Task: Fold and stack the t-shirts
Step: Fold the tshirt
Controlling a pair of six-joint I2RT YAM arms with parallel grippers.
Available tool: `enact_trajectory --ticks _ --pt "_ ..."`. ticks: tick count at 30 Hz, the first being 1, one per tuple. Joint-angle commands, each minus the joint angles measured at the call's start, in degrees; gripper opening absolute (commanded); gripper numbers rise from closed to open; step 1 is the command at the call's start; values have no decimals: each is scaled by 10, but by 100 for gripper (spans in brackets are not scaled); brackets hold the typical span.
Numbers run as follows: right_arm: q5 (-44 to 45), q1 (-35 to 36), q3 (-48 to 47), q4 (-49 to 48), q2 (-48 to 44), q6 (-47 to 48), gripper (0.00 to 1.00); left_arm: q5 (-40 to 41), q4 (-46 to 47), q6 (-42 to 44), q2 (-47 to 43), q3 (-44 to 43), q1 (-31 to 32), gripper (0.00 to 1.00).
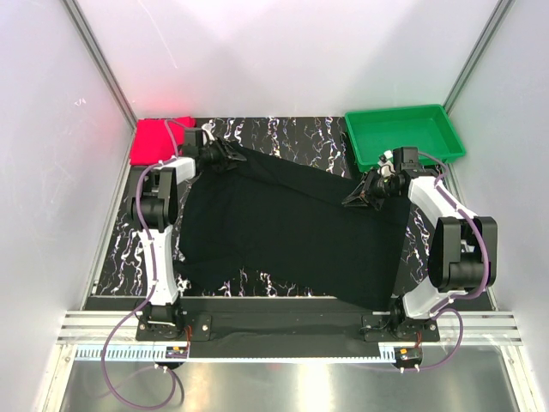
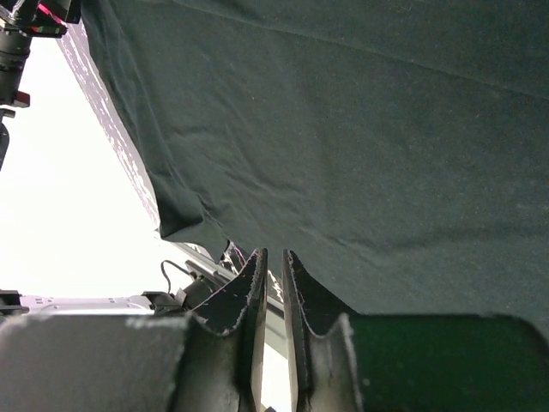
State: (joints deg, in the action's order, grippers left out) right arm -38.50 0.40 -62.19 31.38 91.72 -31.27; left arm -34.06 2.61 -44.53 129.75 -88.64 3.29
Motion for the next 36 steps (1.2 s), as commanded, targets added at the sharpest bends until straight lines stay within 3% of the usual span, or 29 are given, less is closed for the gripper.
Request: enact_trajectory --ticks 1,5,13,16,36 --pt "-17 -1 -11 -1 2 13 19 -33 68 -44 -23 26 8 41" --pt "-19 -1 -10 -2 2 17 19 -43 99 -77 -46 55 8 37" --pt "-26 -1 -4 -2 -9 27 19 -42 104 -114 -80 87 17 5" --pt "-27 -1 0 -3 -15 33 19 -34 100 -128 -100 100 18 0" --pt "-62 -1 15 -34 6 9 19 10 30 -194 -216 193 47 4"
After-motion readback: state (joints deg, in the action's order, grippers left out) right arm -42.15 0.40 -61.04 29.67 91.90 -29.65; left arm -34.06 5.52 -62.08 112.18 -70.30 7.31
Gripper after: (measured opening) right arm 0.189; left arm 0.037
